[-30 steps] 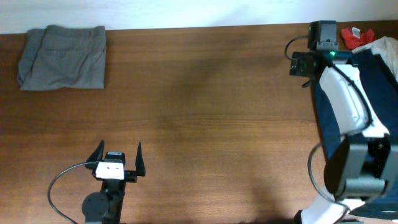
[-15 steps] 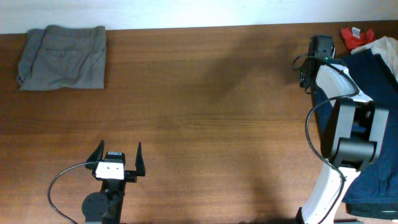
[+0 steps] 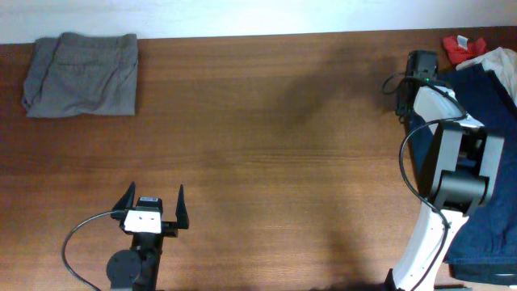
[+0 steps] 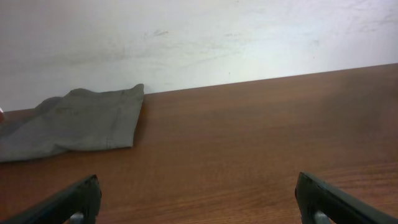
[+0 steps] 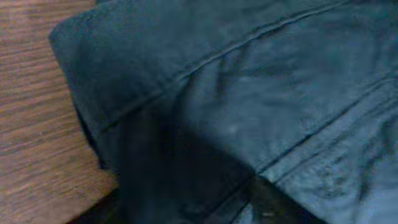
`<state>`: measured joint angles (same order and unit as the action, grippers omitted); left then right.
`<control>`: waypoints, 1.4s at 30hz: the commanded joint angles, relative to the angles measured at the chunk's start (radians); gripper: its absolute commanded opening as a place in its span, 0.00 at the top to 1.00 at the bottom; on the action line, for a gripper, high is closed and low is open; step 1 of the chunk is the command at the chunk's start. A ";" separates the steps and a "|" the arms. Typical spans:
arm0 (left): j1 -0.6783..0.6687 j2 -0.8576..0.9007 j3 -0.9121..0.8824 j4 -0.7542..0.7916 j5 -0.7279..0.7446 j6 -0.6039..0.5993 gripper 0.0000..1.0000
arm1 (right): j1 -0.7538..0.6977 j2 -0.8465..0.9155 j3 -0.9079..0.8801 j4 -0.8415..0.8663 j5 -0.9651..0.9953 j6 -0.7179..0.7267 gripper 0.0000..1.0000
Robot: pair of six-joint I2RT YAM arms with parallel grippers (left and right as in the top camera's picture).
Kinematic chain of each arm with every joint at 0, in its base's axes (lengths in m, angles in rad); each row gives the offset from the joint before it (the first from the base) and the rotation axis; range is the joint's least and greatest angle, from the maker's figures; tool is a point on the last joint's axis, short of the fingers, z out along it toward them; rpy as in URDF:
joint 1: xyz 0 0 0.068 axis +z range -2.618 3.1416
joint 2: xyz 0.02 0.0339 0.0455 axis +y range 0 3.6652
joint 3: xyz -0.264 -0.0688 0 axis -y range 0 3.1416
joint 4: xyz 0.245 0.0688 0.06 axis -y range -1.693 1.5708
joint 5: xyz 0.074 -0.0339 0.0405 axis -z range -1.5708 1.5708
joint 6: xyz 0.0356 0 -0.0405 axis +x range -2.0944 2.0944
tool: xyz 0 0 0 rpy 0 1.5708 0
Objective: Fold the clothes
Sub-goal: 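Grasp the navy trousers on the right pile with the right gripper, then lift the navy trousers and drag them left toward table center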
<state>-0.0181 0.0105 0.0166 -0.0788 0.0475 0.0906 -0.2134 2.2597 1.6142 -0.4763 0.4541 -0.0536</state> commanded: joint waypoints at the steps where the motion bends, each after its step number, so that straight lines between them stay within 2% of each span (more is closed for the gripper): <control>1: 0.005 -0.005 -0.008 0.000 -0.003 0.016 0.01 | -0.010 0.024 0.008 -0.019 0.013 0.005 0.67; 2: 0.005 -0.005 -0.008 0.000 -0.003 0.016 0.01 | -0.010 0.021 0.008 -0.030 0.012 0.005 0.75; 4: 0.005 -0.005 -0.008 0.000 -0.003 0.016 0.01 | -0.010 0.001 0.008 -0.048 0.008 0.024 0.96; 7: 0.005 -0.005 -0.008 0.000 -0.003 0.016 0.00 | -0.010 -0.054 0.008 -0.061 0.004 0.096 0.96; 15: 0.005 -0.005 -0.008 0.000 -0.003 0.016 0.01 | -0.011 -0.284 0.008 -0.090 0.002 0.148 0.96; 24: 0.005 -0.005 -0.008 0.000 -0.003 0.016 0.01 | 0.004 -0.521 0.008 -0.130 0.002 0.149 0.96; 32: 0.005 -0.005 -0.008 0.000 -0.003 0.016 0.01 | 0.003 -0.570 0.008 -0.209 0.002 0.169 0.96; 42: 0.005 -0.005 -0.008 0.000 -0.003 0.016 0.01 | 0.024 -0.688 0.008 -0.179 0.002 0.253 0.96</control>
<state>-0.0181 0.0101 0.0166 -0.0788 0.0475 0.0906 -0.2237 1.6833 1.6173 -0.6922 0.4503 0.1555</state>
